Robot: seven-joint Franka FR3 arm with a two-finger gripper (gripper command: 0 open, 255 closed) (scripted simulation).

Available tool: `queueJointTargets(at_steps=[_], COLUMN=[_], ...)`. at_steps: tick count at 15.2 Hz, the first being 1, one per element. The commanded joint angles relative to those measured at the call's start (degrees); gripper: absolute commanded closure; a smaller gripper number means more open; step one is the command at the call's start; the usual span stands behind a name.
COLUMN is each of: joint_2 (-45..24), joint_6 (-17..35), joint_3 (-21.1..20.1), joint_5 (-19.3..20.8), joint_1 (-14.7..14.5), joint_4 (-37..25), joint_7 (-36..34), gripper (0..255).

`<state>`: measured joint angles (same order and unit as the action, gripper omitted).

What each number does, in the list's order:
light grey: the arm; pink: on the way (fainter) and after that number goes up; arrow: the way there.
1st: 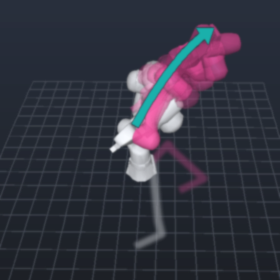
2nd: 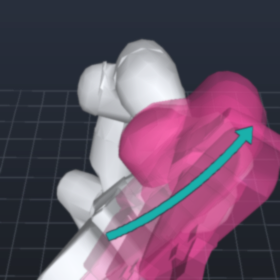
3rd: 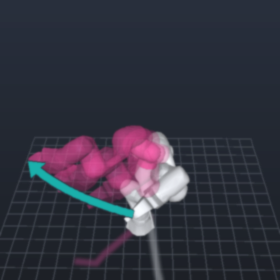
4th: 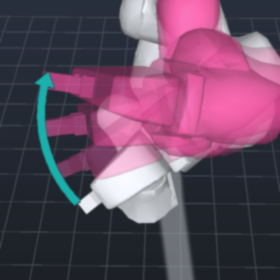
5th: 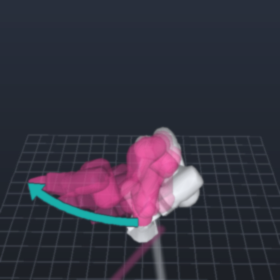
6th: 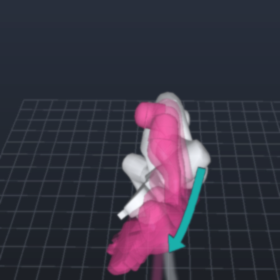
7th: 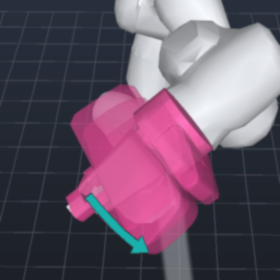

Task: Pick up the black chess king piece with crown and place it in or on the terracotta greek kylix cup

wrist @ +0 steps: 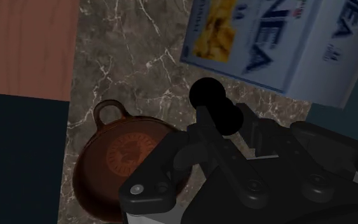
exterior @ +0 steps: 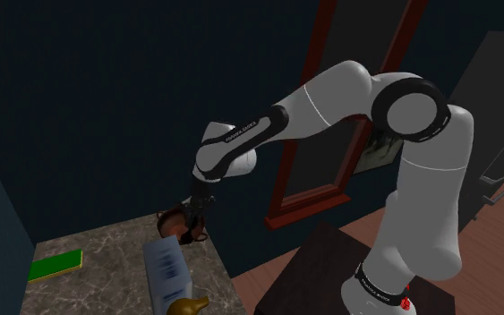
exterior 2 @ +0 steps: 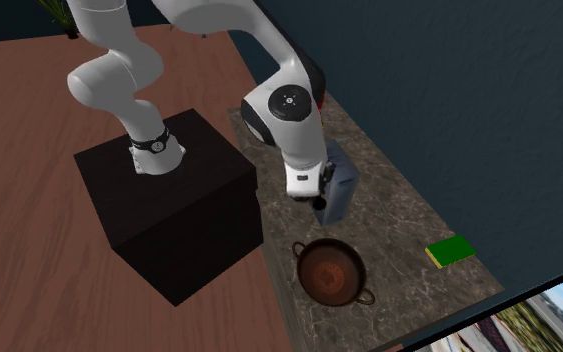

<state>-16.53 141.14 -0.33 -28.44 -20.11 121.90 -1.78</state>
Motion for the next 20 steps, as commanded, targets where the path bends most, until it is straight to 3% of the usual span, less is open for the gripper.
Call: queueJointTargets(at_steps=[1,8,10,20], joint_2=[-2.5,-13.2,-18.1,-22.5], joint_6=[-2.6,-11.7,-15.7,-10.9], joint_3=[0.9,2.9,3.4,2.6], joint_5=[0.9,3.0,3.6,2.3], joint_1=[1.2,5.2,6.8,7.1], joint_4=[-4.6,-23.0,-31.5,-30.9], joint_7=[0.6,2.1,2.2,4.4], gripper=[255,255,255,255])
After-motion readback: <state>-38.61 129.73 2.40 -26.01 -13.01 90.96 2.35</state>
